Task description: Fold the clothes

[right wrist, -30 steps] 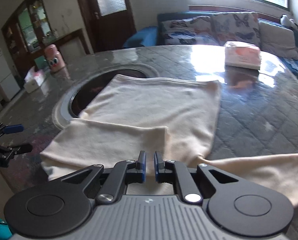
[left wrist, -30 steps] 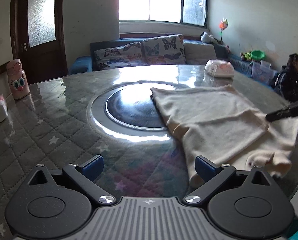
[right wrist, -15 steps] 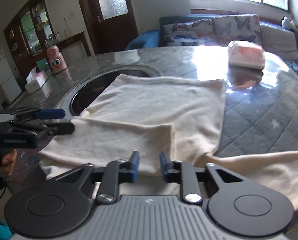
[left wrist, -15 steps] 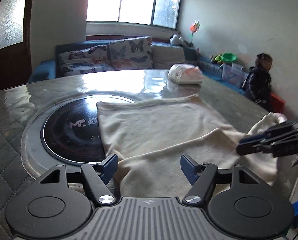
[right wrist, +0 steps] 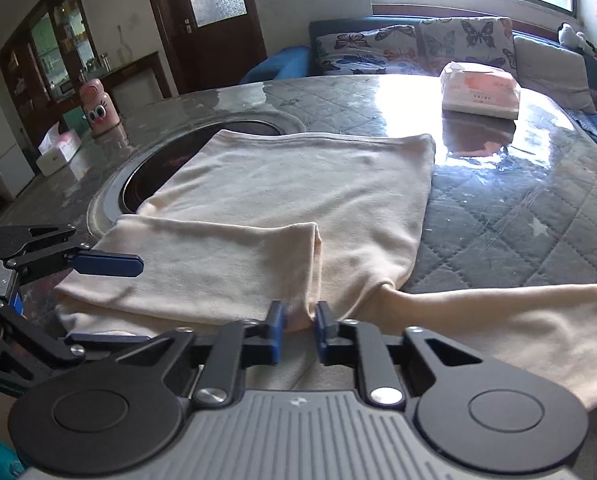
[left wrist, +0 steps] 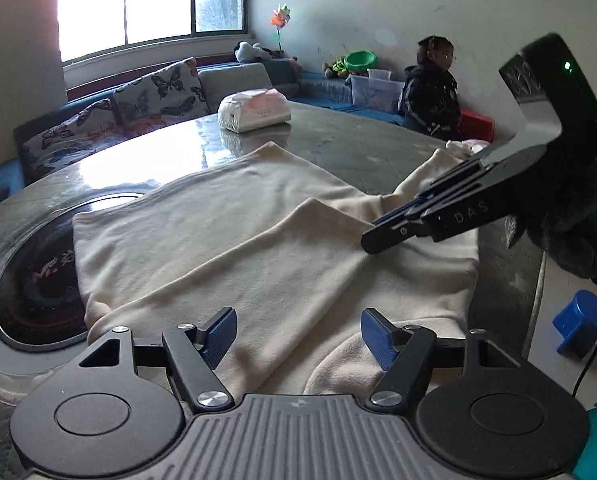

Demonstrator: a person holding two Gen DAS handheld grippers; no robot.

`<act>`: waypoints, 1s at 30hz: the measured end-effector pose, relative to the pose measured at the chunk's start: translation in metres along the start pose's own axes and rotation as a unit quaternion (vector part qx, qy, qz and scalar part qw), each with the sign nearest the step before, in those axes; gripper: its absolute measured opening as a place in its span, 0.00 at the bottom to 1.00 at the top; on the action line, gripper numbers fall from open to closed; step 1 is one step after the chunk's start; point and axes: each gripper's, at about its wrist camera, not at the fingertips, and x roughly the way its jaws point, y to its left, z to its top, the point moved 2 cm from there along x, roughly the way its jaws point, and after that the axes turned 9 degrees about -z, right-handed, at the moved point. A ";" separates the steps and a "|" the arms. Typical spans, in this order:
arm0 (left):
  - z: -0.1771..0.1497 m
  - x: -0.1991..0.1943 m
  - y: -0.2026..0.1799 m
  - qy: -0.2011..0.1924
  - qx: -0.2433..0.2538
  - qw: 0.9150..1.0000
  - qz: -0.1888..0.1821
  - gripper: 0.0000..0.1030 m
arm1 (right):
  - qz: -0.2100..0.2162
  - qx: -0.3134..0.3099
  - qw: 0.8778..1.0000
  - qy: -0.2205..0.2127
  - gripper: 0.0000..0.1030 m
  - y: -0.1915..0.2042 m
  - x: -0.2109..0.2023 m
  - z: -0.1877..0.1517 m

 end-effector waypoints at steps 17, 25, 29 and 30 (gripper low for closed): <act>-0.003 0.001 -0.013 0.000 0.065 0.998 0.005 0.36 | 0.008 0.021 1.000 0.009 0.14 -0.004 0.002 0.002; 0.003 0.002 0.000 -0.002 0.037 0.999 -0.018 0.04 | 0.011 0.024 1.000 -0.009 0.04 -0.003 -0.013 0.003; 0.004 -0.012 0.000 -0.012 0.030 0.999 -0.036 0.03 | 0.012 0.019 1.000 -0.019 0.04 0.000 -0.029 0.003; 0.004 -0.016 -0.001 -0.014 0.028 0.999 -0.041 0.04 | 0.011 0.017 1.000 -0.021 0.04 0.001 -0.033 0.003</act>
